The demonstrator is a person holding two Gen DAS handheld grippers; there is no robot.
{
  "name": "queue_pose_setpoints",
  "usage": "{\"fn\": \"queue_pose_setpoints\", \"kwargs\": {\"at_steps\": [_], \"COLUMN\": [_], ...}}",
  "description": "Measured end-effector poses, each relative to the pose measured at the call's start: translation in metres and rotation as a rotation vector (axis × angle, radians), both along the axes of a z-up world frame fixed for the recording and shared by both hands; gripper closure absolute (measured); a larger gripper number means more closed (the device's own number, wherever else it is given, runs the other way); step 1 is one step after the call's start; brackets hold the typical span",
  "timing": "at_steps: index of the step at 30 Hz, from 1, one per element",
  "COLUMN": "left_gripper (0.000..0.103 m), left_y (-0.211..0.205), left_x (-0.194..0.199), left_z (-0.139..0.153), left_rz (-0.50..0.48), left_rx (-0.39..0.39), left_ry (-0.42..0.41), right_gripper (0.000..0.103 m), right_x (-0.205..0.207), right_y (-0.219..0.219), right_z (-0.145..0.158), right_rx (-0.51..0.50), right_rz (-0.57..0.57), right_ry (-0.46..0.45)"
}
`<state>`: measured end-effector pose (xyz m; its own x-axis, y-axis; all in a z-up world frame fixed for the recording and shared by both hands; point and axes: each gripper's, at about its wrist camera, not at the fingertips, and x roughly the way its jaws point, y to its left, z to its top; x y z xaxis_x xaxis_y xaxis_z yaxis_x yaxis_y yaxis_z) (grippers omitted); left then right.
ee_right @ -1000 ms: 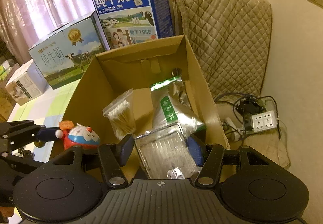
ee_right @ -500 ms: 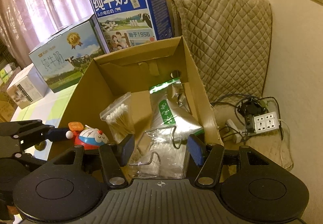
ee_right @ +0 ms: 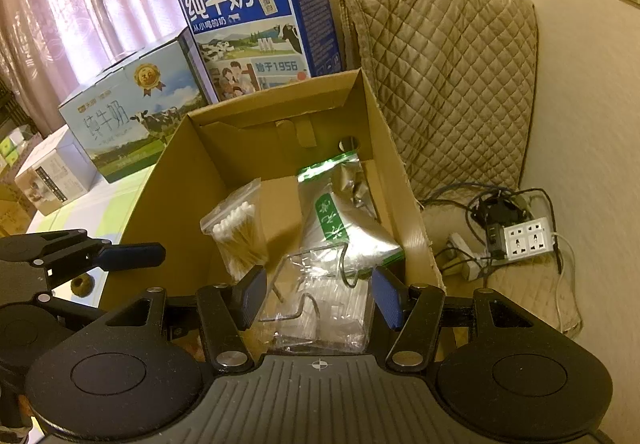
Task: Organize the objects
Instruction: 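Lower both items into the cardboard box and open both grippers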
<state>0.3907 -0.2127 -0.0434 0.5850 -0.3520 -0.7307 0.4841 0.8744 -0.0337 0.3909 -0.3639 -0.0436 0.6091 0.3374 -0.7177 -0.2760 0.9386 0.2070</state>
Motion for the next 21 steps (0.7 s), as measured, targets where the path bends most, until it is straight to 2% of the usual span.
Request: {"fn": "queue_pose_setpoints", "kwargs": {"at_steps": [21], "left_gripper": [0.035], "left_y": [-0.001], "left_x": [-0.015], "left_z": [0.012], "left_rz": [-0.008], "left_rx": [-0.009], "left_ry": [-0.017], "right_gripper": [0.047], "right_x": [-0.023], "right_y": [-0.011], "right_z": [0.012], "right_rx": [0.019], "right_rz": [-0.034], "right_ry": [-0.017]}}
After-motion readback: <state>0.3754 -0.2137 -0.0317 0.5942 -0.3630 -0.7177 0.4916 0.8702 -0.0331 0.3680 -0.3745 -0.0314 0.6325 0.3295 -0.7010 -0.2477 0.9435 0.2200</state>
